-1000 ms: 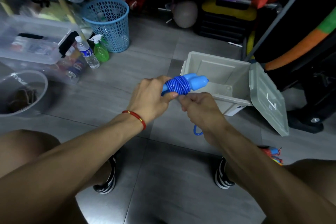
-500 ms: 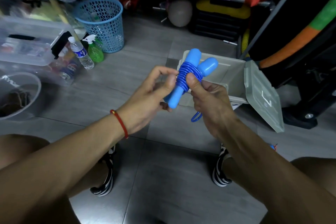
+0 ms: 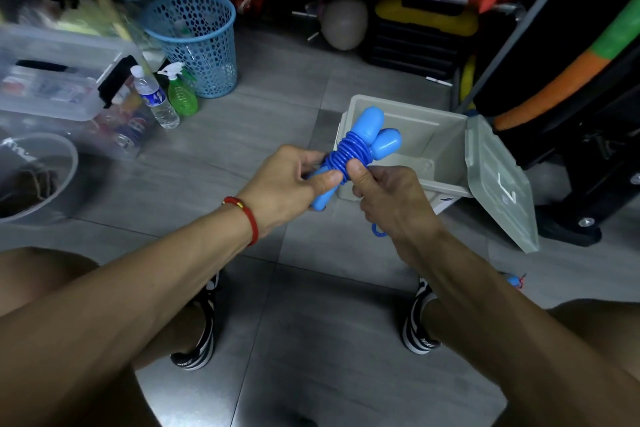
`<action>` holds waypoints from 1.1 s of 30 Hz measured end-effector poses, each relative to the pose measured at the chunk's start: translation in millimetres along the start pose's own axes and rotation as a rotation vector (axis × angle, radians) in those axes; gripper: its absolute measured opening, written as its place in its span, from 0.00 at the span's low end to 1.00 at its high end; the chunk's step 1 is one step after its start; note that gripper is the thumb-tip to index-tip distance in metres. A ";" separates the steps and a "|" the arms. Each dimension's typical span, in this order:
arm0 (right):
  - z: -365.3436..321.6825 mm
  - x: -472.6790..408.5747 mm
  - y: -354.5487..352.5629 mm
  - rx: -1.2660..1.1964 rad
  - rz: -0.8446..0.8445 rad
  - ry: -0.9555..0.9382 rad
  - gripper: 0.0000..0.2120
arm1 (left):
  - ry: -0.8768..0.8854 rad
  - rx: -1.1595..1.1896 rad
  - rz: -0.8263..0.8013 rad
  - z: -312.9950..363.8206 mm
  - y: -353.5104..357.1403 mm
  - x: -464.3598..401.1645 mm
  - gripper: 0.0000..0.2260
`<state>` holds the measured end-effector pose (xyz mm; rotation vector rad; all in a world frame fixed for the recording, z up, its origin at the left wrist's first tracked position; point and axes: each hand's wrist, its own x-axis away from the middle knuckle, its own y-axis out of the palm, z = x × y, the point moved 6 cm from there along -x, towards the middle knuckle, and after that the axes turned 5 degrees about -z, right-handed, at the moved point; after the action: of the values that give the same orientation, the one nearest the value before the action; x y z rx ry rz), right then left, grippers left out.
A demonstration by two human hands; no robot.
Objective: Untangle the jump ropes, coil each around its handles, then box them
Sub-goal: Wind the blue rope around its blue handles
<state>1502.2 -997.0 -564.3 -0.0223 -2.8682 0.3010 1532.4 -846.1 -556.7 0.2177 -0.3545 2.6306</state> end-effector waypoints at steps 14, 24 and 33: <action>-9.8 1.8 7.9 -0.272 -0.039 -0.037 0.18 | 0.110 -0.155 0.286 15.4 -9.6 -0.2 0.24; -5.0 6.2 18.1 -0.303 0.001 0.062 0.16 | 0.196 -0.448 0.235 20.3 -18.1 -0.7 0.11; -31.4 21.5 9.8 0.771 0.276 -0.343 0.09 | 0.243 -0.672 0.316 30.3 -14.4 1.2 0.18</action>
<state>1489.3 -980.1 -531.2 -0.2404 -2.8478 1.5653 1541.0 -841.9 -524.5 -0.4042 -1.2262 2.6146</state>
